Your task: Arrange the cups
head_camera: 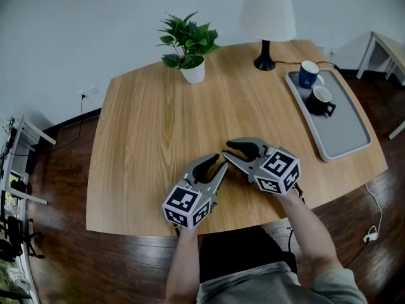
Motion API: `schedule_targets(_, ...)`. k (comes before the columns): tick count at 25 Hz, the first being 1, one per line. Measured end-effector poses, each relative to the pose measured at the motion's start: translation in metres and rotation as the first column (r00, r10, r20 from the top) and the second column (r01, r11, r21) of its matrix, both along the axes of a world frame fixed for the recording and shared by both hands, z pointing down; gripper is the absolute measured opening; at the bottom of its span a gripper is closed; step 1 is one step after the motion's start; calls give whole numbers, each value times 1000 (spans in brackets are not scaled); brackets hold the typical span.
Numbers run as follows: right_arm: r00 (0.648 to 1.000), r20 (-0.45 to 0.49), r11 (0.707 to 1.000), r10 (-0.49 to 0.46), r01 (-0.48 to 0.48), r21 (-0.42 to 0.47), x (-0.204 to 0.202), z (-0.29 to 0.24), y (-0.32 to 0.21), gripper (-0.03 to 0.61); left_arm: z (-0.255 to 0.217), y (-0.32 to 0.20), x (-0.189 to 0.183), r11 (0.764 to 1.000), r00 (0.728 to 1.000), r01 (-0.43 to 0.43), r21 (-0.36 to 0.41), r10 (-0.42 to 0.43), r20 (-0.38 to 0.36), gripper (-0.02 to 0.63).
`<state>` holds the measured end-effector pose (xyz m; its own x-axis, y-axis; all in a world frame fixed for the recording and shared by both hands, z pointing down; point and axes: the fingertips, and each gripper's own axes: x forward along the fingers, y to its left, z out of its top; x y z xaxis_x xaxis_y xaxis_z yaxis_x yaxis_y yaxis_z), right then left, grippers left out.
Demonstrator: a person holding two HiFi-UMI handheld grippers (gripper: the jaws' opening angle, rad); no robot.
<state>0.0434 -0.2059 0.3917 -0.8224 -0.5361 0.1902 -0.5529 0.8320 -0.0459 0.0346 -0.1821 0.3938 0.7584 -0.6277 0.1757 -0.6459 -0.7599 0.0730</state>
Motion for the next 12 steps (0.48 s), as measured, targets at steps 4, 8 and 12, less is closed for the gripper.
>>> schedule_targets(4,1000,1,1000,0,0,-1,-1,-1,0,94,-1,-1,-1,1000,1000,0,-1,0,1,117)
schedule_targets(8,1000,1,1000,0,0,-1,-1,-1,-1,94,-1,-1,-1,1000,1000,-1,-2,1,0,117)
schedule_targets(12,1000,1,1000,0,0,0,-1,0,-2,94,0,-2,-1,1000,1000,0,-2,0,0,117)
